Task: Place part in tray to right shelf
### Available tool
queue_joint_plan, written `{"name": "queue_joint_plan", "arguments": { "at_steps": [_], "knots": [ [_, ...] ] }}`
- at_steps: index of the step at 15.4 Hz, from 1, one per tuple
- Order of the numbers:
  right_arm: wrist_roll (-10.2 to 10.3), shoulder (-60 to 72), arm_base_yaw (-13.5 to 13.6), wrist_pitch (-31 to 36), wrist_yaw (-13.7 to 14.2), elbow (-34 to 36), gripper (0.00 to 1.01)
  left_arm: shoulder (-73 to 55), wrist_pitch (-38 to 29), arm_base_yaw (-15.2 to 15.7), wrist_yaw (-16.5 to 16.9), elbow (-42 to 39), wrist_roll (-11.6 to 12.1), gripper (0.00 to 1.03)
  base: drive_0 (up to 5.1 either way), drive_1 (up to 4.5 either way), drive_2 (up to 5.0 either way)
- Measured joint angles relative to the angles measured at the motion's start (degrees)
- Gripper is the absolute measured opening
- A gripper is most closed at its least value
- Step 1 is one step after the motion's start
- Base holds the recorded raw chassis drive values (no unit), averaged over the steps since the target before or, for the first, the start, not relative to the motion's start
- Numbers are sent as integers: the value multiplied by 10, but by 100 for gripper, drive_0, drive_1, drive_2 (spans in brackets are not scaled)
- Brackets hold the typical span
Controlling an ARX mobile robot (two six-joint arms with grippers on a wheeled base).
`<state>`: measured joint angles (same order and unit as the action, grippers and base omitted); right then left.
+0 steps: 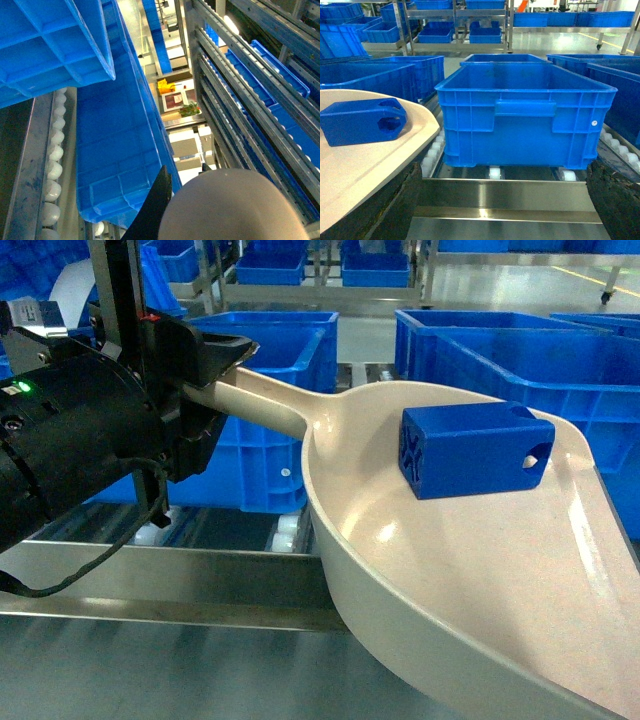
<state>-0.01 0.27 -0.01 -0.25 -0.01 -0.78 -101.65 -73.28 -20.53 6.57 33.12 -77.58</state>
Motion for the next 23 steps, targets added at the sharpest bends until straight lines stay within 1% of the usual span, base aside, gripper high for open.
{"name": "queue_joint_plan", "arguments": {
  "at_steps": [13, 23],
  "knots": [
    [0, 0, 0, 0, 0, 0, 98, 0, 0, 0, 0, 0, 0, 13, 1, 392, -390],
    [0, 0, 0, 0, 0, 0, 98, 0, 0, 0, 0, 0, 0, 13, 0, 0, 0]
  ]
}}
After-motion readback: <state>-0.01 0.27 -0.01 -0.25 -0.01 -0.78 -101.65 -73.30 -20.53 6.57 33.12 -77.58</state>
